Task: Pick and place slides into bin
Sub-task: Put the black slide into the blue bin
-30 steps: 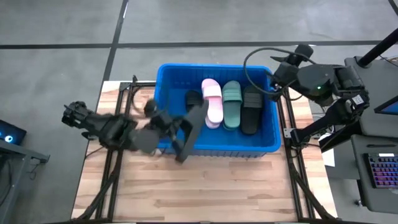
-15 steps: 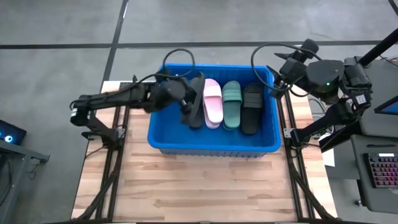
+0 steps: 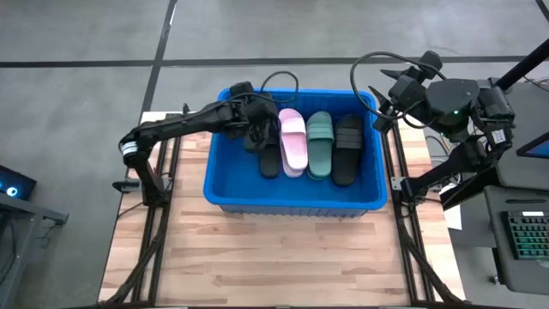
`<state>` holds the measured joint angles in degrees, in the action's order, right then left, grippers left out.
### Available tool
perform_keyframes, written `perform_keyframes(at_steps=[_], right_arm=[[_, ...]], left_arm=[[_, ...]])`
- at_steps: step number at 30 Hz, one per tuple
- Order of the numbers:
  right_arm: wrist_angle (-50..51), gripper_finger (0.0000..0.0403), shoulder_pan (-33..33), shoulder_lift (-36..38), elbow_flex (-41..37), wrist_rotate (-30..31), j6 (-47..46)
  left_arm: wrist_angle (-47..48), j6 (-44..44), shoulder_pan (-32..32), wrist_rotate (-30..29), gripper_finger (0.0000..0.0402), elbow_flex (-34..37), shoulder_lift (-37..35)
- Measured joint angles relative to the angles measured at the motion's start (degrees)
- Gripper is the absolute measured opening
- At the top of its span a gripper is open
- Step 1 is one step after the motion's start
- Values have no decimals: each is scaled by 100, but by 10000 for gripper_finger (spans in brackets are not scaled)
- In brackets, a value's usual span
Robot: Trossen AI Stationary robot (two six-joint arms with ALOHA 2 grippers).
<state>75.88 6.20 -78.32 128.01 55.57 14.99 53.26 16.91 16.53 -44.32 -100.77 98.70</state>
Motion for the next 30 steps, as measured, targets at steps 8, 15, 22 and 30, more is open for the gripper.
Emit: perform_keyframes(at_steps=[8, 15, 22, 30], right_arm=[[7, 192, 0, 2, -2, 2, -9], [19, 192, -5, 16, -2, 7, 54], [26, 192, -4, 101, -4, 9, 71], [22, 192, -4, 215, -4, 13, 155]], left_arm=[[611, -825, -41, -260, 0, 13, 664], [613, -767, -41, -394, 0, 15, 1461], [246, -905, -53, -488, 0, 12, 1823], [-358, -704, -122, -297, 0, 11, 1813]])
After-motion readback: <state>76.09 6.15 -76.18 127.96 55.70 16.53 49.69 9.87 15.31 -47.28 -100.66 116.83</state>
